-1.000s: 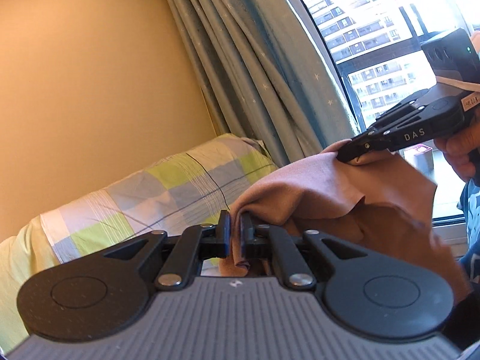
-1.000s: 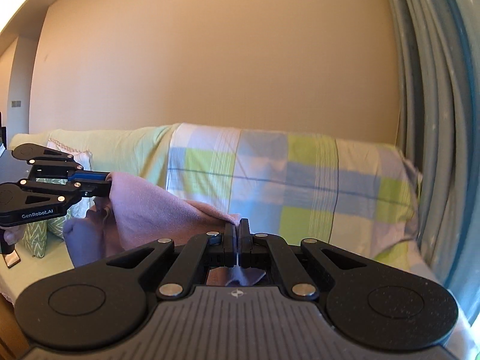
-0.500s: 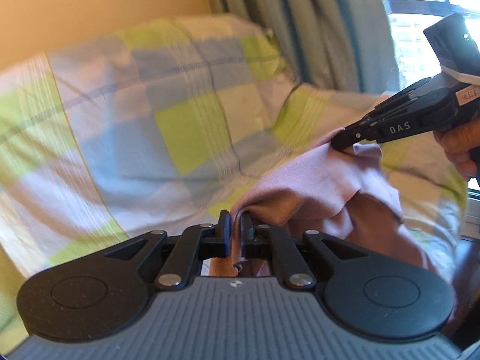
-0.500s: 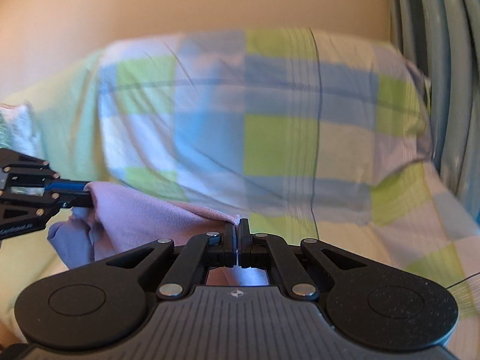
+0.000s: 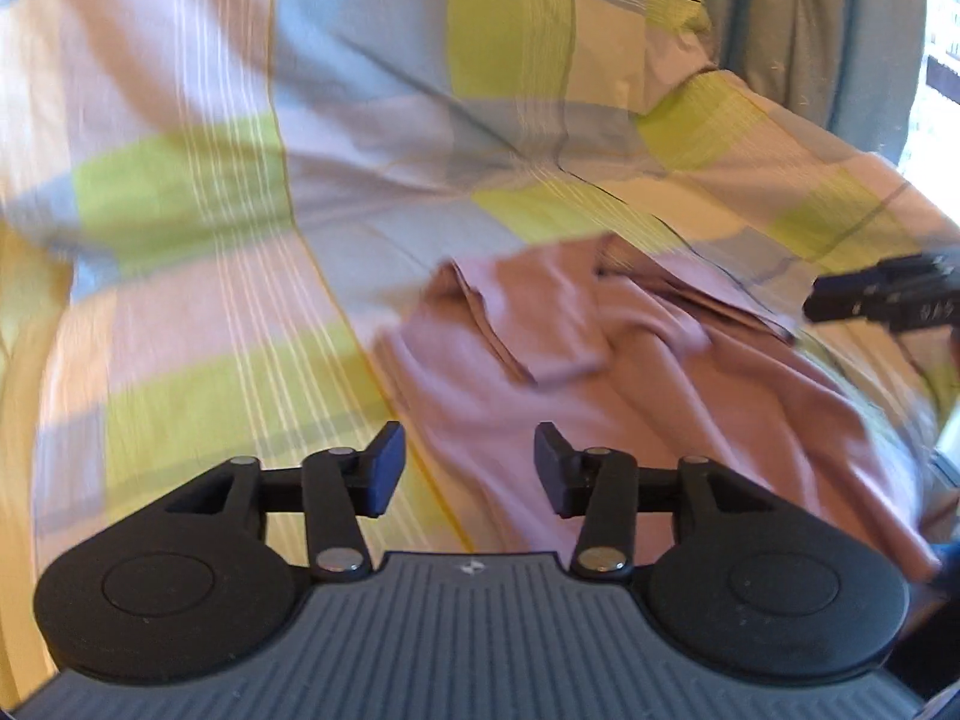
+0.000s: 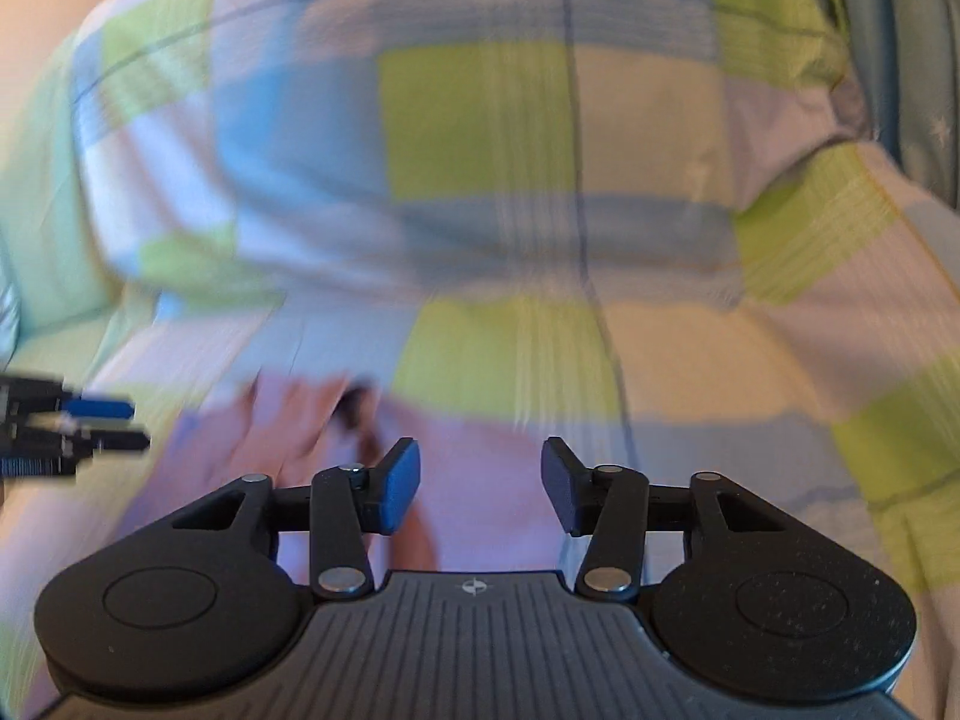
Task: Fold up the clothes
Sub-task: 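Lay the pink top on the sheet and open both grippers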
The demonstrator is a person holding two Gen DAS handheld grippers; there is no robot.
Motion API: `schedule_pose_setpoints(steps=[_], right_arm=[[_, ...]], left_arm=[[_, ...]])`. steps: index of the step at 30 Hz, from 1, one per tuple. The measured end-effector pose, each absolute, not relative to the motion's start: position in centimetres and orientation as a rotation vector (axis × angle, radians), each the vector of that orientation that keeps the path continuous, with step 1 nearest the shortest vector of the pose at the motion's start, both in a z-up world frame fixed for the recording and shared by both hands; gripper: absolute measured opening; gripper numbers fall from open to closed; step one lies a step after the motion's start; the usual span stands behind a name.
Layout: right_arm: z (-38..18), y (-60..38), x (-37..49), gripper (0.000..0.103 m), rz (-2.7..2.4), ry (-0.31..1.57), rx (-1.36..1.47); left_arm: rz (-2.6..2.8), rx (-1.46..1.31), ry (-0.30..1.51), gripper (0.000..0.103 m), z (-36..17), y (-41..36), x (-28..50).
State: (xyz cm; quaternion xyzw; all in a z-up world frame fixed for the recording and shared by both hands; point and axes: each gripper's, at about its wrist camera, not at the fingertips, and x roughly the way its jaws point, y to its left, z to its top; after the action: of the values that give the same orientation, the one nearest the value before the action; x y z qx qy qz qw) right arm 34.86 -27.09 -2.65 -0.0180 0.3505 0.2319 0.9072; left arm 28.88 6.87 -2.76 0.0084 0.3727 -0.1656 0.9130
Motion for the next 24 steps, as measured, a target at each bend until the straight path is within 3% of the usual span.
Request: schedule_pose_setpoints(steps=[3, 7, 11, 12, 13, 16, 17, 18, 19, 24], right_arm=[[-3.3, -27.7, 30.4, 0.056, 0.502, 0.833, -0.045], [-3.8, -28.9, 25.3, 0.071, 0.506, 0.916, -0.044], [-5.2, -30.6, 21.8, 0.072, 0.494, 0.983, 0.016], [-5.8, -30.8, 21.3, 0.072, 0.499, 1.003, 0.035], [-6.5, -31.0, 20.9, 0.072, 0.504, 1.024, 0.056], [-8.1, -31.7, 20.5, 0.067, 0.489, 1.04, 0.132], [-8.1, -32.0, 20.4, 0.064, 0.479, 1.026, 0.165], [-7.9, -32.4, 20.5, 0.041, 0.47, 1.018, 0.199], [-7.7, -32.8, 20.6, 0.003, 0.473, 1.016, 0.235], [-5.8, -34.6, 19.9, 0.0, 0.336, 0.961, 0.117]], left_arm=[[-0.409, 0.008, 0.845, 0.052, -3.2, 6.5, 25.4], [-0.46, 0.067, 0.939, 0.047, -4.5, 5.4, 21.9], [-0.458, 0.098, 0.968, 0.033, -5.5, 4.5, 20.5], [-0.451, 0.12, 0.959, 0.014, -5.6, 4.2, 20.3], [-0.446, 0.136, 0.953, 0.0, -5.5, 3.9, 20.1], [-0.439, 0.149, 0.936, 0.0, -4.9, 4.0, 19.8], [-0.43, 0.158, 0.924, 0.0, -4.5, 4.3, 19.5], [-0.42, 0.167, 0.911, 0.0, -4.0, 4.6, 19.1], [-0.41, 0.174, 0.9, 0.0, -3.6, 5.0, 18.7], [-0.37, 0.171, 0.905, 0.0, -2.6, 7.2, 17.2]])
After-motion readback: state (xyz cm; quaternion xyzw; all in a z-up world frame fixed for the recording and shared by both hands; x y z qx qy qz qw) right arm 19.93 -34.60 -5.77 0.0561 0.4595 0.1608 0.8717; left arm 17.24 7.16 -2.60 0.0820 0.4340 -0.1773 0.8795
